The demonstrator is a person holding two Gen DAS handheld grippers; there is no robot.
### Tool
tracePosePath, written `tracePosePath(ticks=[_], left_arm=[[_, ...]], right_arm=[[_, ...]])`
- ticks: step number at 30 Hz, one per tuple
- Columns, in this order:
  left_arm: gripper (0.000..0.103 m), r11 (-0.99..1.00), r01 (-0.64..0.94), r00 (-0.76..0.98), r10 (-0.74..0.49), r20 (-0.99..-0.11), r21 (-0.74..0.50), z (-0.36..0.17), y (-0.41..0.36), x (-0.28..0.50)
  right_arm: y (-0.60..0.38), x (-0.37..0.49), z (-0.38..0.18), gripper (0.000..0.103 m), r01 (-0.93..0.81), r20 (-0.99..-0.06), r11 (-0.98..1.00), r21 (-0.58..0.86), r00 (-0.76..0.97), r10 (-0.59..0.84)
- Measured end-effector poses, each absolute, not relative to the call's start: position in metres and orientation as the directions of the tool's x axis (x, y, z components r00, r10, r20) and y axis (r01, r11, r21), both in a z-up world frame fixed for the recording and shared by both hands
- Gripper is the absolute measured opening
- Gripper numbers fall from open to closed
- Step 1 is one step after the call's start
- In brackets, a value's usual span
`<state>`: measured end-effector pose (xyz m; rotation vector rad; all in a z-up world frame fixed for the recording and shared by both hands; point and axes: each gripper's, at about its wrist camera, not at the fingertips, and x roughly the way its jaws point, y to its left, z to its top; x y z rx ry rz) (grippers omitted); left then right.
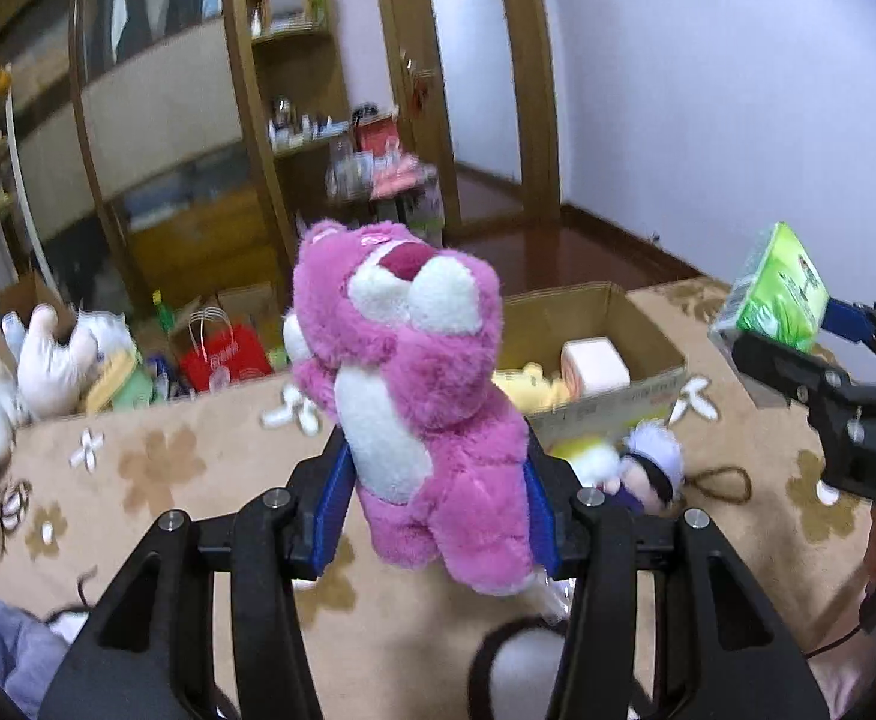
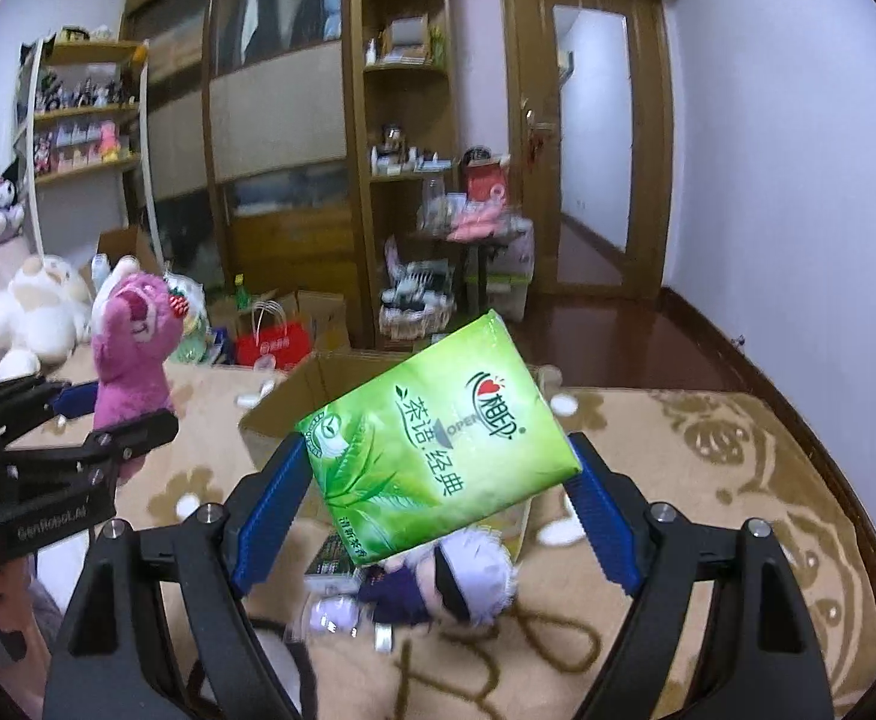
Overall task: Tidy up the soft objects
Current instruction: 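Lift pink bear with left tool while right tool carries tissue pack over box, then open left tool to drop pink bear into box while right tool drops tissue pack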
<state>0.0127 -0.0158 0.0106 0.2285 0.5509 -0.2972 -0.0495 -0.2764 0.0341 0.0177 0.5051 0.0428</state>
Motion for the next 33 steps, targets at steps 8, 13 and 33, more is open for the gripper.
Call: tracePosePath(ticks=[8,13,33], left_arm=[[0.048,0.934,0.322,0.872,-0.229,-0.432,0.155,0.045,-0.025,0.034],[0.048,0.936,0.312,0.885,-0.222,-0.409,0.166,0.059,-0.031,0.059],[0.049,0.942,0.322,0.823,-0.229,-0.519,0.095,-0.013,-0.043,0.143]], right_arm=[[-0.283,-0.026,0.067,0.088,-0.056,-0.377,0.996,0.072,0.923,0.079],[-0.286,-0.004,0.081,0.088,-0.069,-0.347,0.996,0.059,0.934,0.085],[-0.305,0.059,0.006,0.088,-0.089,-0.45,0.979,0.181,0.878,0.163]])
